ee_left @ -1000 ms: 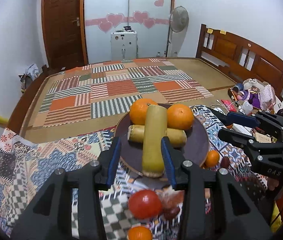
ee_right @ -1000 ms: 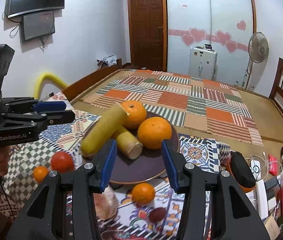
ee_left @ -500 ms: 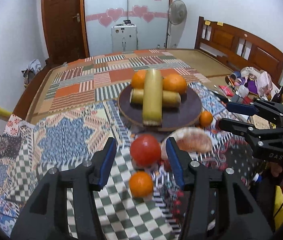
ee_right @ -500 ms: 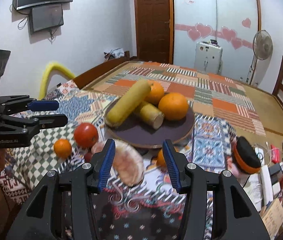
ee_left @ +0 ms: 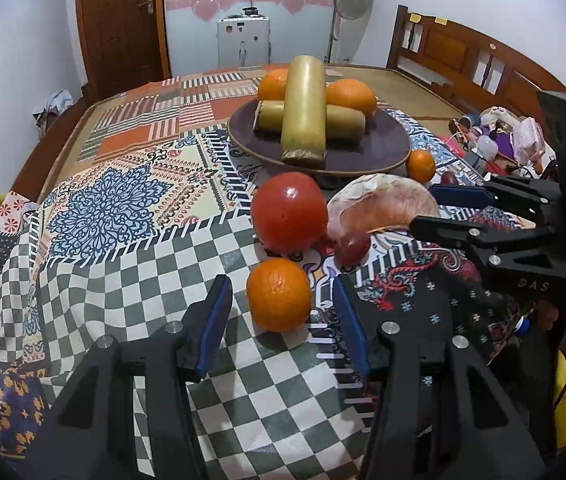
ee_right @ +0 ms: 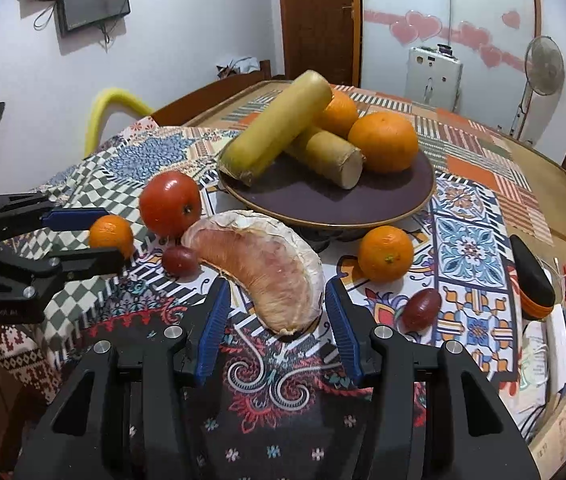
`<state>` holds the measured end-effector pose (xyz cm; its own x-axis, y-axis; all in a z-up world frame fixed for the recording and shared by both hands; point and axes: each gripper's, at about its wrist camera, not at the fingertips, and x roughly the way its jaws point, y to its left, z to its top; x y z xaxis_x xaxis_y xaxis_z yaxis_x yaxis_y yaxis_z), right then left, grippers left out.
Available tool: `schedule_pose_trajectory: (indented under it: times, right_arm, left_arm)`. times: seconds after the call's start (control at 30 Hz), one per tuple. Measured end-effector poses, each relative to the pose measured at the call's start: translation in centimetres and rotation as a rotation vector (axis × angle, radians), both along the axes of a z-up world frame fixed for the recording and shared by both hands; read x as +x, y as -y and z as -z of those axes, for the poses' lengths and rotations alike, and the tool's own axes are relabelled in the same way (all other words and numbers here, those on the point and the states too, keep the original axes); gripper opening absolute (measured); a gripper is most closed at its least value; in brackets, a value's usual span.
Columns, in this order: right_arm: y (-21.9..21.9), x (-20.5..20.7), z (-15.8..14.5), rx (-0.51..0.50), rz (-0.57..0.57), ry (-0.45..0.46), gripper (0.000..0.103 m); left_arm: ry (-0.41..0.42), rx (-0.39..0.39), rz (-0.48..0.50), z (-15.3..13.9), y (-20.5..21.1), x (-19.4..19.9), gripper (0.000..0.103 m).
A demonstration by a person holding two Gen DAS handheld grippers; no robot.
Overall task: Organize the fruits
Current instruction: 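Move the right tool to the pomelo segment and grasp it, then lift the pomelo segment with the right tool while the left tool lifts a tangerine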
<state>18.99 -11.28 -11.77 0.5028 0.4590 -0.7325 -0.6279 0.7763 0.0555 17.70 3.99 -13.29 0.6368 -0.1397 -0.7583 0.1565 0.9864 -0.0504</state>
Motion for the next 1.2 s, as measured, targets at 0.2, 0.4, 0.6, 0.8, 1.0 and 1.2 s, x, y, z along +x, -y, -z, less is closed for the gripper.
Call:
schedule_pose_trajectory:
  times: [0.2,0.4,0.6,0.8,1.0,1.2]
  right_arm:
    - [0.1,0.5,0.5,0.005,-0.008,-0.022,0.045]
    - [0.8,0.0,0.5,0.019,0.006,-0.015,0.038]
    - [2.8,-1.4,0.4,0.027,0.075,-0.011,0.037]
    - [4.2,-4.7,0.1,0.004,0.100,-0.006,0.036]
    - [4.4,-7.5,-0.6,0.001,0.054,-0.006,0.036]
    - [4.2,-5.8,-1.8,0.005,0.074,0.030,0.044]
  left_arm:
    - [-0.001,-0.017,0.020,0.6,-0.1,0.1,0.043]
    - [0.021,0.010,0.009,0.7,0.1,-0.1,0.033]
    - [0.025,0.008,0.008,0.4,-0.3,-1.2,0.032]
    - [0.032,-0.017,0.006,-0.4,-0.4,-3.0,0.032]
    - [0.034,-0.021,0.012,-0.7,-0.2,-4.5,0.032]
    - [0.053,-0.023,0.012,-1.3,0.2,-5.6,0.032]
